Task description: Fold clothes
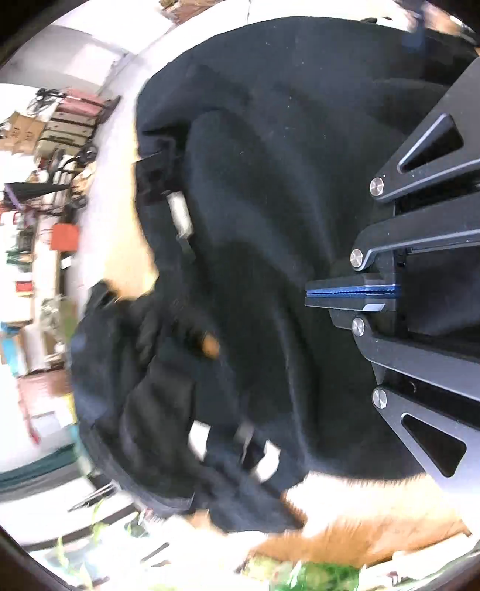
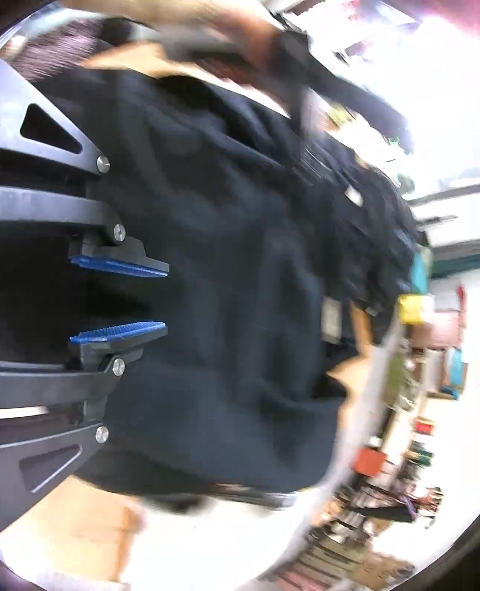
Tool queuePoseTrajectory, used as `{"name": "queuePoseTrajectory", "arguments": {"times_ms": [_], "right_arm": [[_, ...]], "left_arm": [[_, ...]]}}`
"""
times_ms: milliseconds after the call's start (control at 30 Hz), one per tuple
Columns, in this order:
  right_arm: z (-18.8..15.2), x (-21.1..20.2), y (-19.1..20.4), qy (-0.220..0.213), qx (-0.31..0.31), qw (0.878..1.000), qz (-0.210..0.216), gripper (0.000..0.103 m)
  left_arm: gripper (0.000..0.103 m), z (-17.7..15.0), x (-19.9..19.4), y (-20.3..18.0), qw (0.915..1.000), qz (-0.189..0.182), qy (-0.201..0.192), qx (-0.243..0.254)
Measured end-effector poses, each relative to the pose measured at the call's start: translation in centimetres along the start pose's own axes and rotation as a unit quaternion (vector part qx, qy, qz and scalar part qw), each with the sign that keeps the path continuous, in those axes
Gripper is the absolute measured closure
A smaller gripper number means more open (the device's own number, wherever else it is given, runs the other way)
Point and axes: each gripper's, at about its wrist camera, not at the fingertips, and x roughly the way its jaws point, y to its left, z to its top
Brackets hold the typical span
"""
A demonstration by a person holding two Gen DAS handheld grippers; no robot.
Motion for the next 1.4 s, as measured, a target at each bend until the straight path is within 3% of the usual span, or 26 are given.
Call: {"name": "queuePoseTrajectory", "arguments": {"times_ms": [67,167,300,433,567,667,833,967,1033,1100,1267,1400], "right_arm": [[-2.9,0.0,0.2,0.028,0.001,1.000,0.005,0.076],[-6.8,0.3,0.6,0.061,0.002,0.998,-0.004,0.076],[-8.7,-0.3,0.1,0.083,0.033,0.996,-0.019,0.077],[-10.9,-1.4,-0.3,0.104,0.044,0.993,-0.035,0.078],[-12.9,-2.5,-1.0,0.113,0.072,0.991,-0.027,0.082],[-13.1,-3.0,-1.3,0.111,0.083,0.990,-0.023,0.082],[-10.5,-2.4,3.2,0.076,0.036,0.996,0.042,0.074],[-8.4,-1.9,6.9,0.048,-0.003,0.994,0.094,0.073],[-8.1,-1.3,8.6,0.045,-0.019,0.993,0.107,0.072],[-9.6,-0.7,9.8,0.069,-0.029,0.993,0.096,0.072],[-11.2,-1.3,10.5,0.074,-0.041,0.994,0.076,0.070],[-13.4,-1.9,11.0,0.104,-0.041,0.989,0.098,0.070]], "left_arm": [[0.100,0.0,1.5,-0.8,0.9998,-0.009,0.014,-0.007],[0.100,0.3,1.7,-1.7,0.9999,0.013,0.001,0.008],[0.100,2.5,2.4,0.8,0.9983,0.054,0.002,-0.022],[0.100,4.3,2.8,3.5,0.9967,-0.006,0.039,-0.072],[0.100,4.8,2.8,3.4,0.9977,-0.009,0.040,-0.054],[0.100,3.8,2.0,2.9,0.9971,-0.018,0.056,-0.048],[0.100,0.3,-0.8,0.5,0.9965,-0.025,0.076,0.026],[0.100,-0.5,-0.6,0.2,0.9942,-0.018,0.100,0.034],[0.100,-0.2,-0.5,0.6,0.9942,-0.025,0.102,0.023],[0.100,0.7,-0.2,1.6,0.9942,-0.029,0.104,-0.002],[0.100,4.1,1.1,3.7,0.9939,-0.012,0.097,-0.052],[0.100,5.9,1.7,4.3,0.9924,-0.018,0.103,-0.066]]}}
